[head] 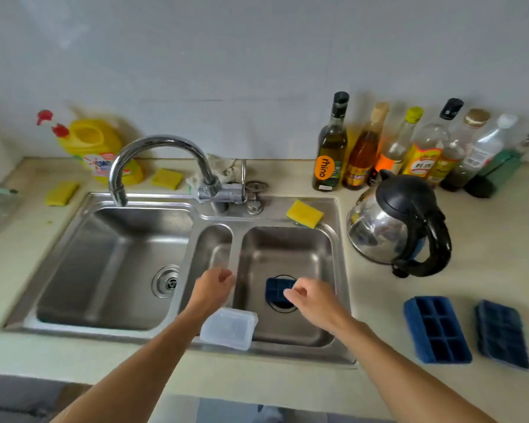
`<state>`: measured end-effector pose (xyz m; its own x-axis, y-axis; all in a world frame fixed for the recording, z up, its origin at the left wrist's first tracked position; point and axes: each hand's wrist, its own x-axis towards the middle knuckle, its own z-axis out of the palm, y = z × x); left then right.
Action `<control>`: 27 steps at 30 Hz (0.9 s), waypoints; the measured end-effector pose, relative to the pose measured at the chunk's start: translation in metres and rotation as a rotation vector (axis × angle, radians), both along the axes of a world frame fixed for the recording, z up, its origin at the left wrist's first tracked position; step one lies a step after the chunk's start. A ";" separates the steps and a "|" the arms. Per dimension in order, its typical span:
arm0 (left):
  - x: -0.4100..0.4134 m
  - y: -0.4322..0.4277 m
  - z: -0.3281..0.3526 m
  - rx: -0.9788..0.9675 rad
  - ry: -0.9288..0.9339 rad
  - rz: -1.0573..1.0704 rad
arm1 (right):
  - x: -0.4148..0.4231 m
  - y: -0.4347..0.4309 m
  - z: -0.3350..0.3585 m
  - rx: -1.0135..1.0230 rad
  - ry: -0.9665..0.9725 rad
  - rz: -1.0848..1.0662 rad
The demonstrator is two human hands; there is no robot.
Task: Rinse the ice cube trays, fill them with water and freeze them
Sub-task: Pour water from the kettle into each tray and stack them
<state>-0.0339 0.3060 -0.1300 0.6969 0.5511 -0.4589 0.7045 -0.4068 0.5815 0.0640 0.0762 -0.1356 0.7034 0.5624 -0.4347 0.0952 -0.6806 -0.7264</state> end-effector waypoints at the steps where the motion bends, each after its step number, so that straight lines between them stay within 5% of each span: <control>1: -0.016 0.003 -0.004 0.018 0.024 0.021 | -0.010 0.008 -0.009 -0.021 0.054 0.036; 9: -0.082 0.000 -0.035 0.125 0.057 0.106 | -0.062 0.044 -0.047 -0.138 0.256 0.133; 27: -0.082 -0.002 -0.026 0.134 -0.042 0.252 | -0.067 0.057 -0.042 -0.058 0.261 0.108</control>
<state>-0.1156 0.3037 -0.1561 0.5474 0.7629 -0.3440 0.7695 -0.2974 0.5651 -0.0027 0.1333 -0.1780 0.5007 0.5970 -0.6269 -0.0153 -0.7179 -0.6959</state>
